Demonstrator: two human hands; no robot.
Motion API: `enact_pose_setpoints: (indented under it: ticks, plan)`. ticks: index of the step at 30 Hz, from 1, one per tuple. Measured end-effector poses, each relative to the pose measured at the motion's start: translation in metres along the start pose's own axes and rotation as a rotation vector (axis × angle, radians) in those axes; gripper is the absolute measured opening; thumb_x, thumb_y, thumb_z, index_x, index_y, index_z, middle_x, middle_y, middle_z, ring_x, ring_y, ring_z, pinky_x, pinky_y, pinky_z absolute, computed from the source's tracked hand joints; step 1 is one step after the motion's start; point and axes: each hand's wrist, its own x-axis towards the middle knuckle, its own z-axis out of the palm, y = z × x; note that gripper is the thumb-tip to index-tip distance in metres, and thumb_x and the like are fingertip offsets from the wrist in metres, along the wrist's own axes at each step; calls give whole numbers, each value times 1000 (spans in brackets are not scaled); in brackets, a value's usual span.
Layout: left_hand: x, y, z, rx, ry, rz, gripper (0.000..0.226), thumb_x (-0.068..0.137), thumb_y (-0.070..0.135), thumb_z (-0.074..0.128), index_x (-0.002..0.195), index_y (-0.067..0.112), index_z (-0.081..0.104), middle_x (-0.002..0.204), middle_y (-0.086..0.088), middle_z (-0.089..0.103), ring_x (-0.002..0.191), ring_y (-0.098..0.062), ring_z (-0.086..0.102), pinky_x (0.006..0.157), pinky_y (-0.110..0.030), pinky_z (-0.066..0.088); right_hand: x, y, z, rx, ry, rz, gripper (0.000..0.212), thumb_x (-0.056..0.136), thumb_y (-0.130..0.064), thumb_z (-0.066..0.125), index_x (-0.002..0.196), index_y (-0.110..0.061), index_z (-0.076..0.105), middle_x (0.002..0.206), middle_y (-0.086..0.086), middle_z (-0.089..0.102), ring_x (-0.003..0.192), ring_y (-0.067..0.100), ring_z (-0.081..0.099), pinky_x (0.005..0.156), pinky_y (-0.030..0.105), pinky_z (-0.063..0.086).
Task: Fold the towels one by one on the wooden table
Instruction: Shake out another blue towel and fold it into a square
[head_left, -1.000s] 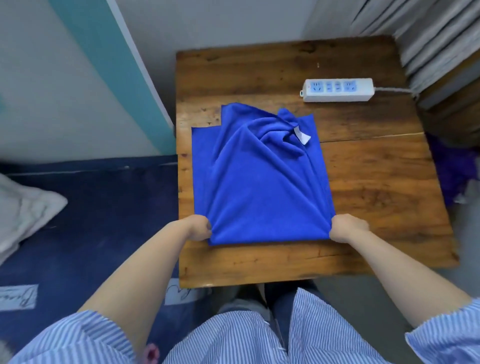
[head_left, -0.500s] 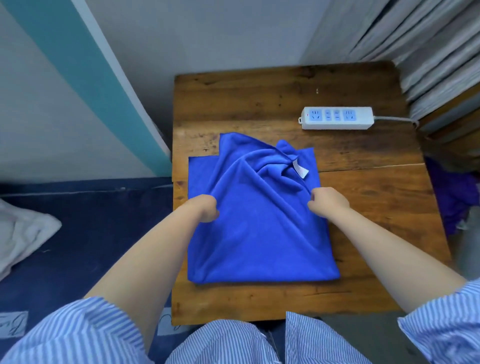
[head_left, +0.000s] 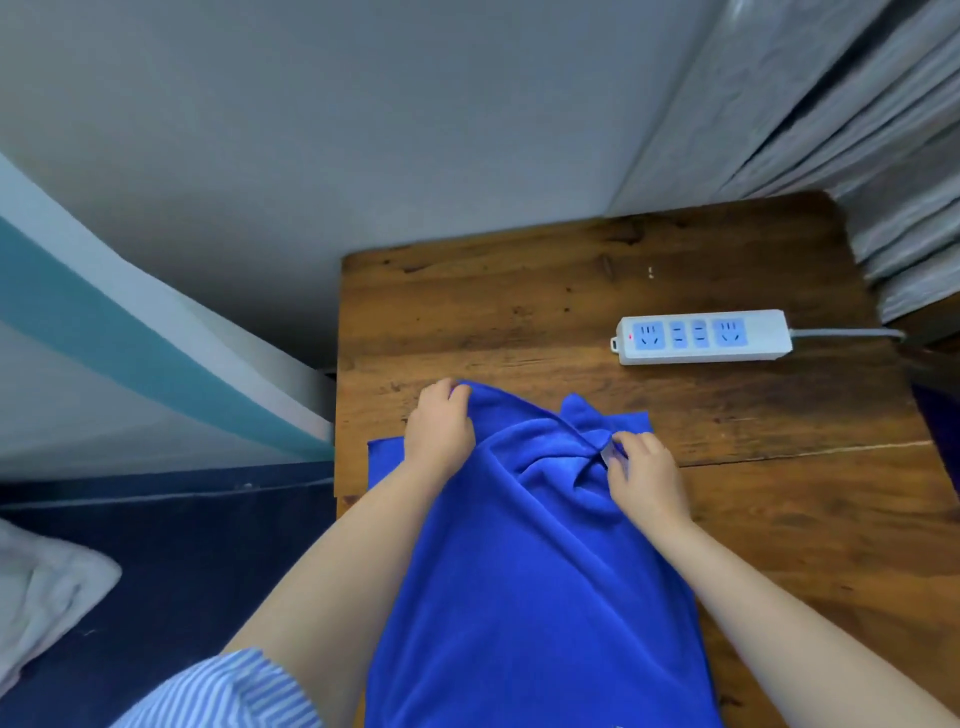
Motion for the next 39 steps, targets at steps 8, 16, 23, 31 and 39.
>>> enact_pose_setpoints:
  ticks: [8, 16, 23, 31, 39]
  plan:
    - [38, 10, 2, 175, -270, 144, 36, 92, 12, 41, 121, 23, 57, 153, 4, 21, 143, -21, 9, 111, -45, 20, 36, -6, -14, -70, -196, -313, 26, 85, 1, 50, 103, 2, 68, 143, 12, 40, 136, 24, 29, 109, 24, 22]
    - [-4, -18, -47, -2, -366, 214, 14, 89, 10, 41, 82, 17, 50, 85, -8, 58, 78, -23, 48, 61, -29, 29, 28, -20, -86, -202, -481, -461, 19, 83, -4, 46, 89, -6, 63, 82, 8, 61, 82, 25, 56, 86, 29, 40]
    - [-63, -33, -54, -16, -812, 30, 26, 90, 18, 44, 64, 18, 44, 66, 4, 43, 61, -11, 38, 55, -22, 30, -3, -16, -90, 88, -1282, 54, 25, 89, 4, 47, 72, -12, 54, 49, -12, 59, 48, -2, 54, 53, 12, 42]
    - [-69, -57, -32, 34, -815, -118, 23, 93, 26, 44, 72, 17, 48, 75, 4, 47, 68, -12, 44, 59, -23, 34, 18, -22, -74, -456, -901, -91, 10, 86, -9, 55, 83, -12, 63, 76, -3, 53, 75, 15, 47, 58, 22, 34]
    - [-35, -84, -25, -87, -350, -204, 26, 98, 23, 38, 78, 9, 49, 85, -9, 54, 86, -27, 49, 68, -30, 36, 41, -17, -58, -422, -429, -102, 26, 89, -6, 46, 110, -6, 61, 114, 13, 61, 105, 28, 55, 84, 31, 45]
